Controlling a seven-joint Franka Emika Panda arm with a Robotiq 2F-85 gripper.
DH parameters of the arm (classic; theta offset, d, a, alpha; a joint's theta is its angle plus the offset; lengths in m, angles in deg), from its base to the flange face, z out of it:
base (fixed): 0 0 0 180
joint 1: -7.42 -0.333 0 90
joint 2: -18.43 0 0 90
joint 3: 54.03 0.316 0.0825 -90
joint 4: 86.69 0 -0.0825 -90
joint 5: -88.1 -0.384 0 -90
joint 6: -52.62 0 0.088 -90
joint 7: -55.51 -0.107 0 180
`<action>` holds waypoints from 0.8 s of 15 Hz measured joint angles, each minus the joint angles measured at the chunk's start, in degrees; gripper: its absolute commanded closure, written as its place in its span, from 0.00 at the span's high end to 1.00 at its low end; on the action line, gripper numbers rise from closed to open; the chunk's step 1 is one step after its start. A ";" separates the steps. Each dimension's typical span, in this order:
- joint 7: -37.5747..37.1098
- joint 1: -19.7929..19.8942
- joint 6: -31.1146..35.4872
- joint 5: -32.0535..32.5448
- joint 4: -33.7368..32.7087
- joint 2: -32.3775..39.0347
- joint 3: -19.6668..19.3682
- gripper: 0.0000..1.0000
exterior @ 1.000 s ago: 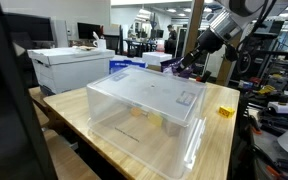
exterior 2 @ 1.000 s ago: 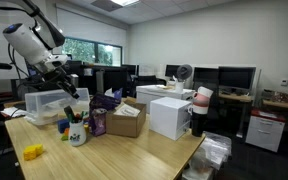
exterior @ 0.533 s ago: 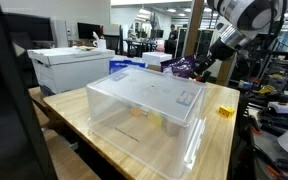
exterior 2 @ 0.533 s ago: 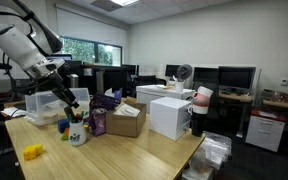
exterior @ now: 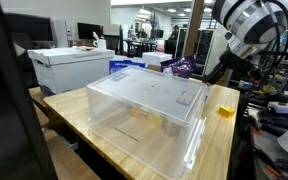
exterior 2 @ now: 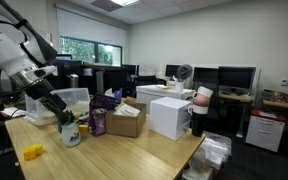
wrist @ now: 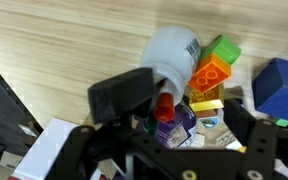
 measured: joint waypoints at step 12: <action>9.51 0.78 -0.02 -7.50 -2.18 -1.23 6.24 1.00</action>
